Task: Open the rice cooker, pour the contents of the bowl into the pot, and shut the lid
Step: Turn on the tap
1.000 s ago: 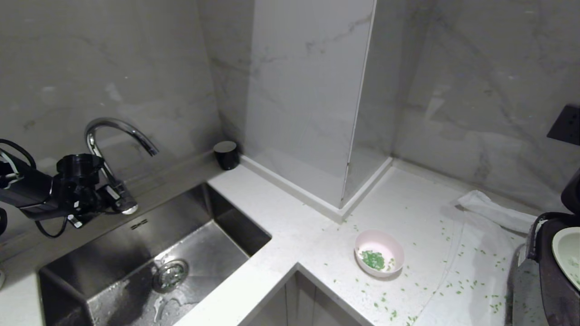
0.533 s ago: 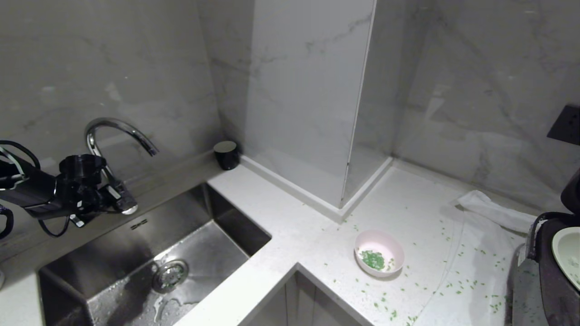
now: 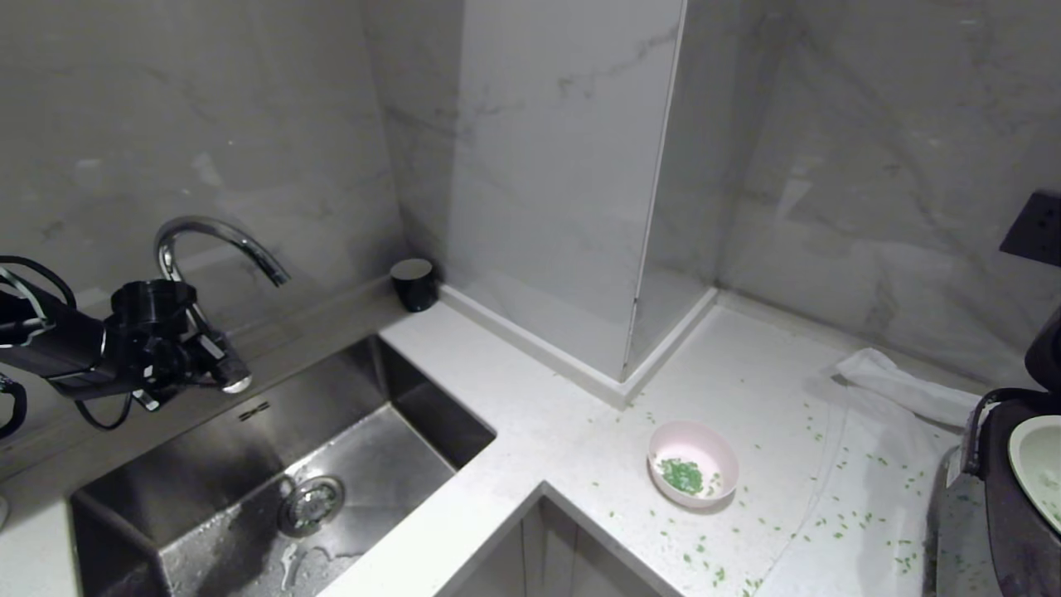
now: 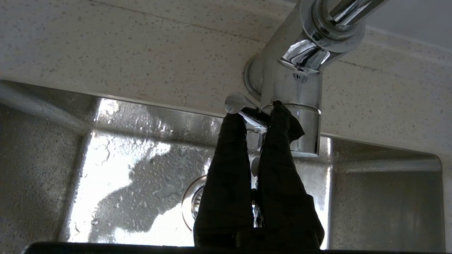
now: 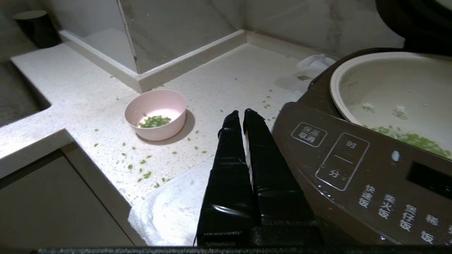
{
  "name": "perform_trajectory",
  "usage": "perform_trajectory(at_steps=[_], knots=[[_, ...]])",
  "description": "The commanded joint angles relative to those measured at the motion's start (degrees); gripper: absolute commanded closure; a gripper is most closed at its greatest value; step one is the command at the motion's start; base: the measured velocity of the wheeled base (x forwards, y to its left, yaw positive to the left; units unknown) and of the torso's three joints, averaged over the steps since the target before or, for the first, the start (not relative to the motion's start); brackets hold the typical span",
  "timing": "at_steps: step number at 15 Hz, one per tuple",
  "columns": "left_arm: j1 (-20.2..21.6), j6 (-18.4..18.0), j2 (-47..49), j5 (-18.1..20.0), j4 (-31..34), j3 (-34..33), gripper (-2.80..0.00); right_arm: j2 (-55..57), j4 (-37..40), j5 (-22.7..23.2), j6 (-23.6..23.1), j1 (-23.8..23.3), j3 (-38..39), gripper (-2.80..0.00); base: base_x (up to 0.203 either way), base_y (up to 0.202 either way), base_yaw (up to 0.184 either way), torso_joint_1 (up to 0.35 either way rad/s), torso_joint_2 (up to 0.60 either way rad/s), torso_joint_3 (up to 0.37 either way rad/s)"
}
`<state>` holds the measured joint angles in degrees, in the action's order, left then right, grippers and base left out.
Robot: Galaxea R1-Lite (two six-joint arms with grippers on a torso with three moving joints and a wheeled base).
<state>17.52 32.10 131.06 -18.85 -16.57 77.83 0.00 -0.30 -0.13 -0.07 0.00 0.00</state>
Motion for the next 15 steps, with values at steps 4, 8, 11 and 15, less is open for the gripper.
perform_trajectory(at_steps=[4, 8, 11, 15], knots=[[0.3, 0.2, -0.3, -0.2, 0.3, -0.9, 0.00, 0.0, 0.0, 0.0, 0.0, 0.0, 0.1, 0.00, 0.000, 0.000, 0.000, 0.000, 0.00, 0.000], [0.3, -0.1, -0.9, -0.1, 0.4, -2.2, 0.00, 0.0, 0.0, 0.0, 0.0, 0.0, 0.1, 0.00, 0.000, 0.000, 0.000, 0.000, 0.00, 0.000], [0.3, -0.2, -0.5, -0.1, 0.3, -2.2, 0.00, 0.0, 0.0, 0.0, 0.0, 0.0, 0.1, 0.00, 0.000, 0.000, 0.000, 0.000, 0.00, 0.000], [0.2, -0.1, -0.6, -0.1, 0.2, -2.1, 0.00, 0.0, 0.0, 0.0, 0.0, 0.0, 0.1, 0.00, 0.000, 0.000, 0.000, 0.000, 0.00, 0.000]])
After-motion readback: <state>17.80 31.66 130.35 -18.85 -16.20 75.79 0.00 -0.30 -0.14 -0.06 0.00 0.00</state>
